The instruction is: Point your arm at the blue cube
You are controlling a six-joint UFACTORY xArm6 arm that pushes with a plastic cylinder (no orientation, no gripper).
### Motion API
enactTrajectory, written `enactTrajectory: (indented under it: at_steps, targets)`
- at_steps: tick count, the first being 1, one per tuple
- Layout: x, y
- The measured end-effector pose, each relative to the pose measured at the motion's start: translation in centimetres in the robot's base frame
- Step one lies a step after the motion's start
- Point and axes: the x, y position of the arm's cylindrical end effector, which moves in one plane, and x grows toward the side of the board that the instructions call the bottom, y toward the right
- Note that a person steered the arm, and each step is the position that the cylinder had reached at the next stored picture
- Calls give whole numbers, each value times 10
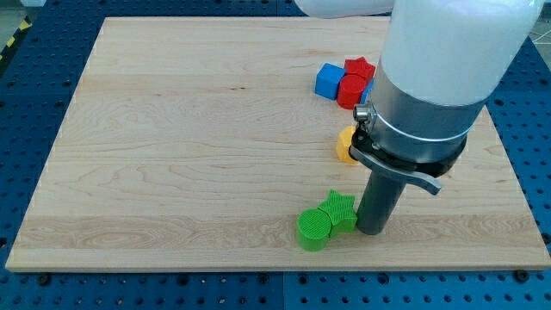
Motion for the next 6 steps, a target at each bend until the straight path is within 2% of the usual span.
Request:
enactTrajectory:
  at_steps: [2, 3, 4, 5, 6]
  targets:
    - [-62, -16]
    - [-111, -68]
    - [-172, -90]
    - [-225, -87]
    - [-244, -81]
